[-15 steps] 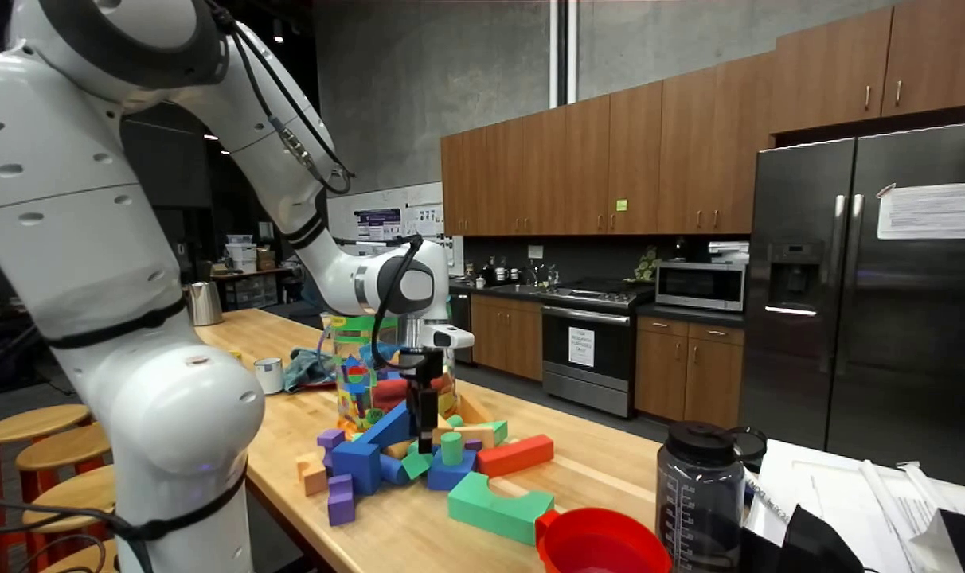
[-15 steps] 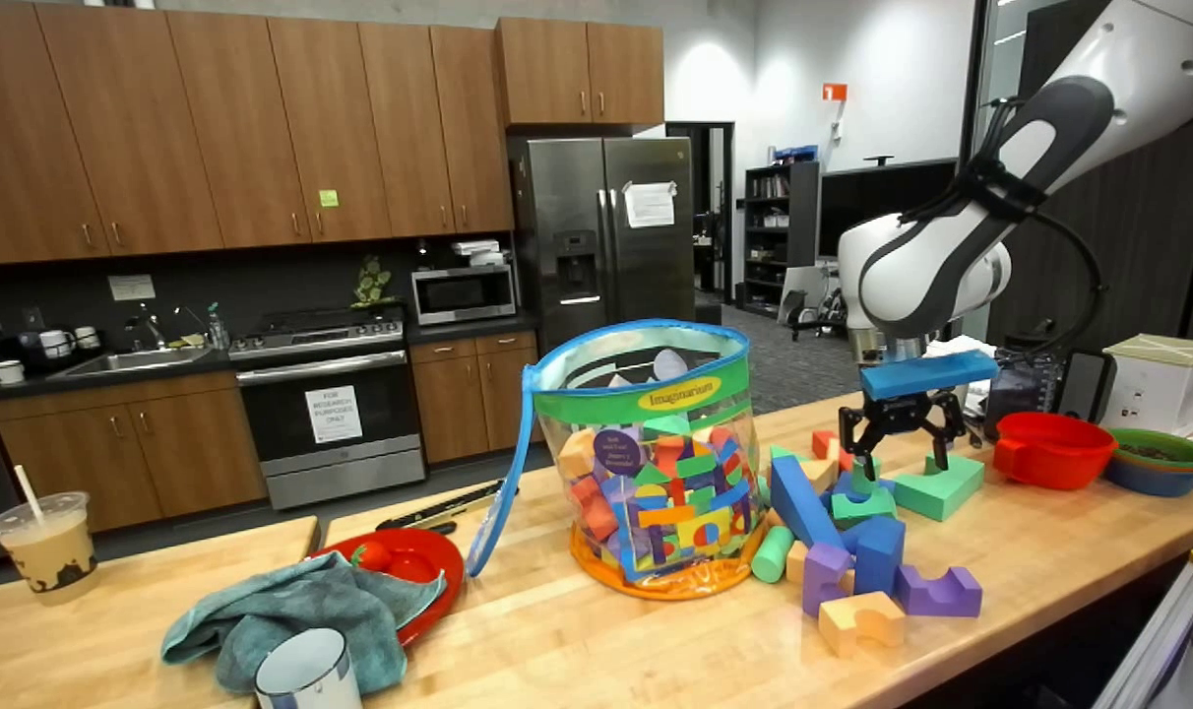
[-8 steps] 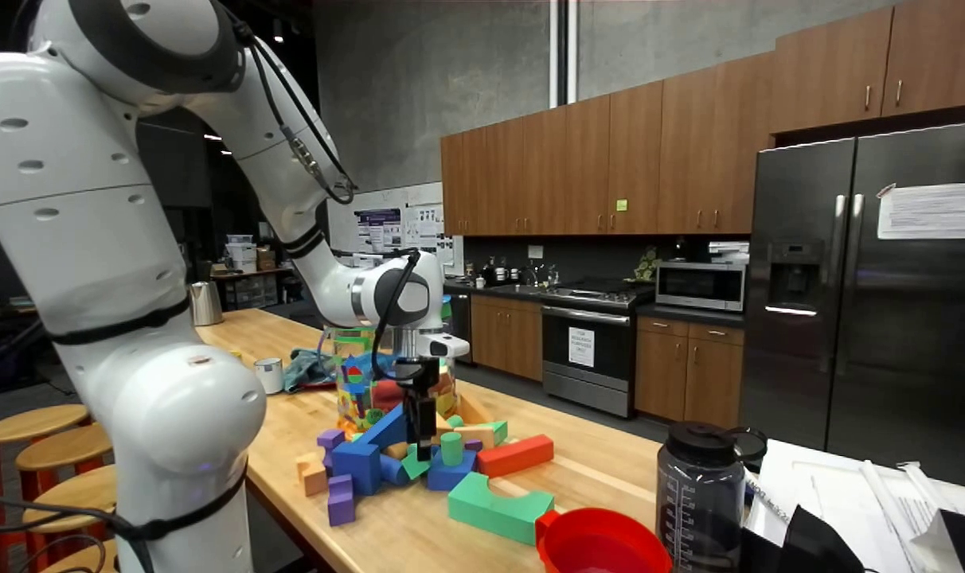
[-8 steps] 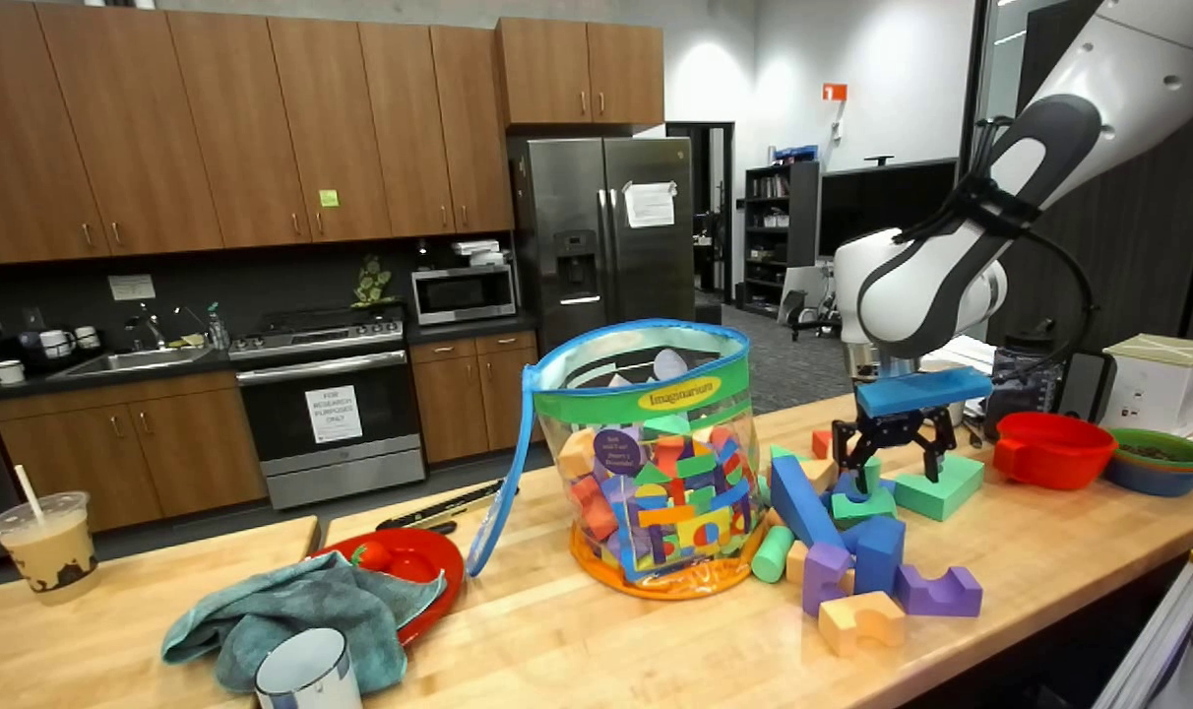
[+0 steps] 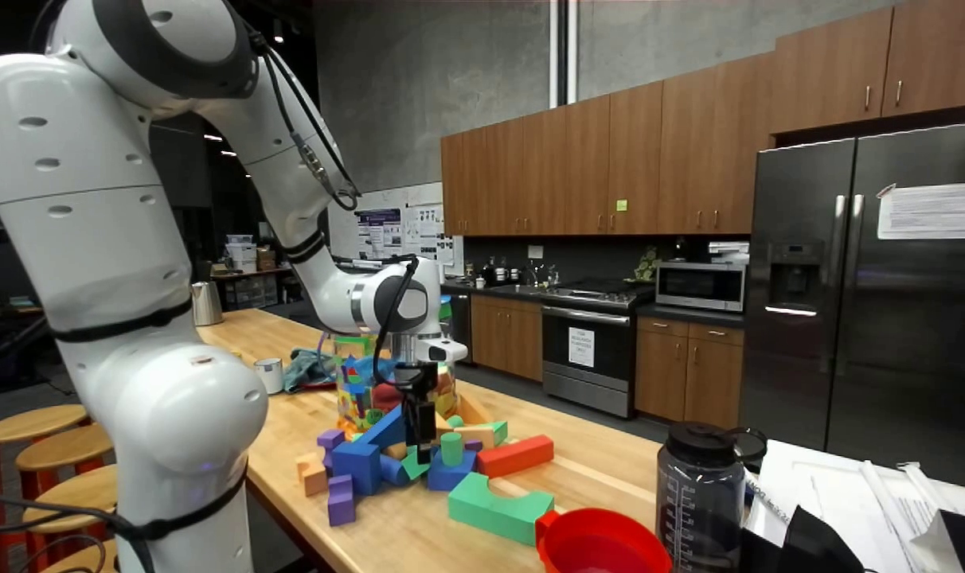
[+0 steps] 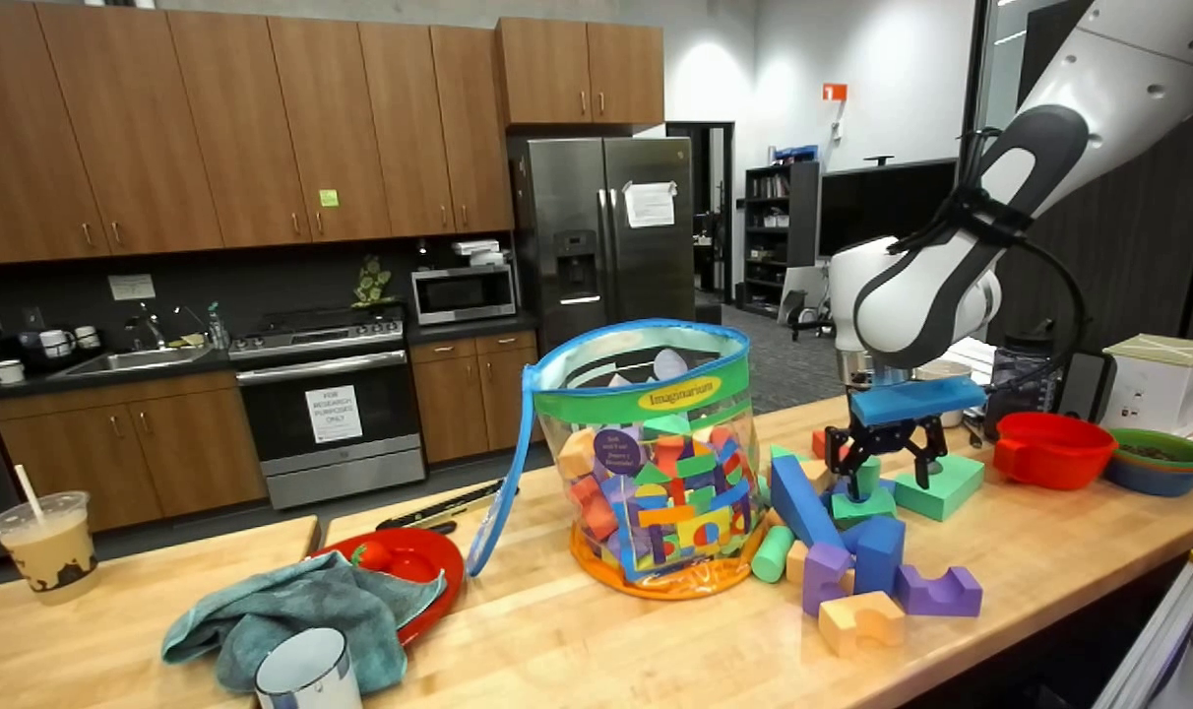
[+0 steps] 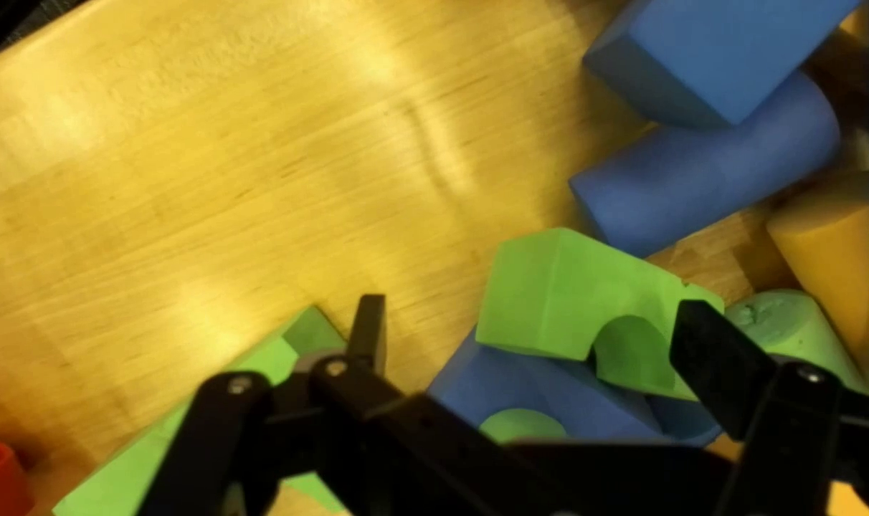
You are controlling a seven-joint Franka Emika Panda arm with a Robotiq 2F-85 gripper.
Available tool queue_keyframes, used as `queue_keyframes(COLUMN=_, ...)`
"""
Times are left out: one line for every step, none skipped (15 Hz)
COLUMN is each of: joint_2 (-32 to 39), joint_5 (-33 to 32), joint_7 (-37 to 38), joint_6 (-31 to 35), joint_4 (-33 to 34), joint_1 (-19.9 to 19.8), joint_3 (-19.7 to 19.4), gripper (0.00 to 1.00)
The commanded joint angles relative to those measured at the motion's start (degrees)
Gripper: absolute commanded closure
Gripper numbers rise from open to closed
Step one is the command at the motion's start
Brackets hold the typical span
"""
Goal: Pick the block with a circle in the middle and place it on the block with a stacking stand
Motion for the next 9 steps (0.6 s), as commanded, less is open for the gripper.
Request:
queue_keyframes(joint_2=0.1, joint_5=-0.1, joint_7=-0.1, joint_6=-0.1, joint_4=0.0, joint_1=0.3, joint_3=-0.3, gripper=0.00)
queue_keyframes(joint_2=0.2, joint_5=-0.1, joint_7=-0.1, joint_6=-0.1, joint_4=0.0, joint_1=0.4, joint_3=-0.3, gripper=0.00)
queue_keyframes(joint_2=0.2, joint_5=-0.1, joint_7=-0.1, joint_6=-0.1, joint_4=0.0, joint_1=0.4, joint_3=-0.3, gripper=0.00)
queue_keyframes(joint_2=0.2, joint_5=-0.1, joint_7=-0.1, joint_6=-0.1, joint_4=0.0, joint_1=0.4, joint_3=-0.3, gripper=0.00)
queue_keyframes(joint_2=0.2, joint_5=-0.1, joint_7=-0.1, joint_6=-0.1, joint_4=0.0, joint_1=0.4, joint_3=-0.3, gripper=0.00)
queue_keyframes(joint_2=0.2, joint_5=-0.1, joint_7=-0.1, joint_6=-0.1, joint_4=0.0, joint_1=0.4, joint_3=-0.3, gripper=0.00)
queue_keyframes(joint_2=0.2, joint_5=-0.1, joint_7=-0.1, joint_6=-0.1, joint_4=0.0, joint_1=0.4, joint_3=-0.3, gripper=0.00)
queue_keyframes(joint_2=0.7, joint_5=0.3, joint_7=-0.5, joint_6=0.8, joint_4=0.0, joint_1=0.5, joint_3=-0.4, gripper=0.00)
queue_keyframes(joint_2=1.3, joint_5=-0.8, joint_7=0.2, joint_6=1.8, joint_4=0.0, joint_1=0.2, joint_3=-0.2, gripper=0.00)
